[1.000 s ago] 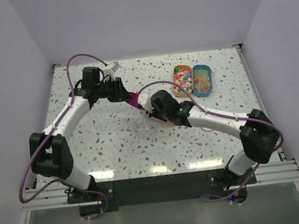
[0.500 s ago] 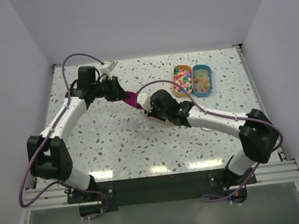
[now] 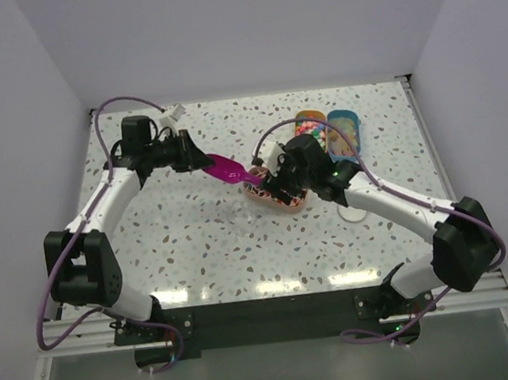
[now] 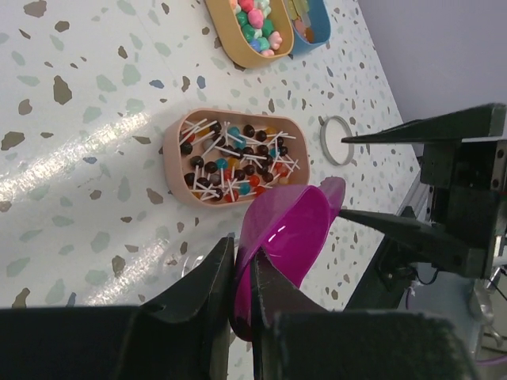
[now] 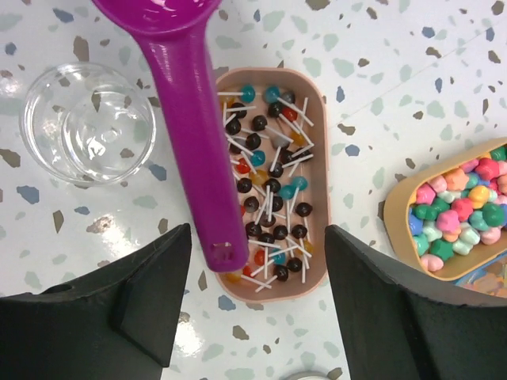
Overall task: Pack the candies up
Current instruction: Pick up the spatula from the center of the board.
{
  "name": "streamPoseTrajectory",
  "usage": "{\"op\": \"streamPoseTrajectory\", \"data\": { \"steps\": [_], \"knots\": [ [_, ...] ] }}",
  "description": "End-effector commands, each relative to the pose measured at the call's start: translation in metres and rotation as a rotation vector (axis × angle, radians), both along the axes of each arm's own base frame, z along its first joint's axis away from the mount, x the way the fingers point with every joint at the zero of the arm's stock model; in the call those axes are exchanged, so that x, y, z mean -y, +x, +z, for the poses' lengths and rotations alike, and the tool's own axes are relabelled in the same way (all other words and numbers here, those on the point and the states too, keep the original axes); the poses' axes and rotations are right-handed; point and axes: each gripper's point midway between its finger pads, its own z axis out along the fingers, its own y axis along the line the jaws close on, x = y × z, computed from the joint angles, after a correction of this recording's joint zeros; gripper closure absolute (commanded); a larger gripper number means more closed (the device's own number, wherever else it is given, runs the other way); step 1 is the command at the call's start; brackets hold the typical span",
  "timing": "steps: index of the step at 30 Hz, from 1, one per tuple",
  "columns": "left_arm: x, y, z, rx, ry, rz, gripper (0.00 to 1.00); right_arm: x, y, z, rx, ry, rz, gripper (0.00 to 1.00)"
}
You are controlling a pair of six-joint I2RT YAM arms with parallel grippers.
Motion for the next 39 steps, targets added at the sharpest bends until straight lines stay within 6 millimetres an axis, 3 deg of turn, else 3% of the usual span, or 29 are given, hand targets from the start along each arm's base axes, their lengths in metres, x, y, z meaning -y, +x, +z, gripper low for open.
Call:
{"op": "streamPoseTrajectory", "data": {
  "steps": [1,10,24,31,35,39],
  "knots": [
    [0.001,-0.005,0.028,0.044,-0.102,-0.022,1.0,-0.004,-0.004,0.026,-0.015,0.163,0.049,0.28],
    [0.008,-0.014,0.022,-0.031,-0.23,-0.031,1.0,-0.021,-0.01,0.043,-0.054,0.265,0.142,0.3],
    [0.014,-0.012,0.02,-0.078,-0.335,-0.006,1.0,-0.034,-0.001,0.045,-0.06,0.298,0.154,0.44],
    [0.015,-0.015,0.006,-0.131,-0.361,0.002,1.0,-0.039,-0.001,0.048,-0.064,0.313,0.169,0.48],
    [0.016,-0.017,0.001,-0.143,-0.361,0.001,1.0,-0.039,-0.001,0.05,-0.06,0.311,0.171,0.54],
    [0.016,-0.017,-0.001,-0.149,-0.365,0.0,1.0,-0.038,-0.002,0.047,-0.068,0.299,0.172,0.71]
  ]
}}
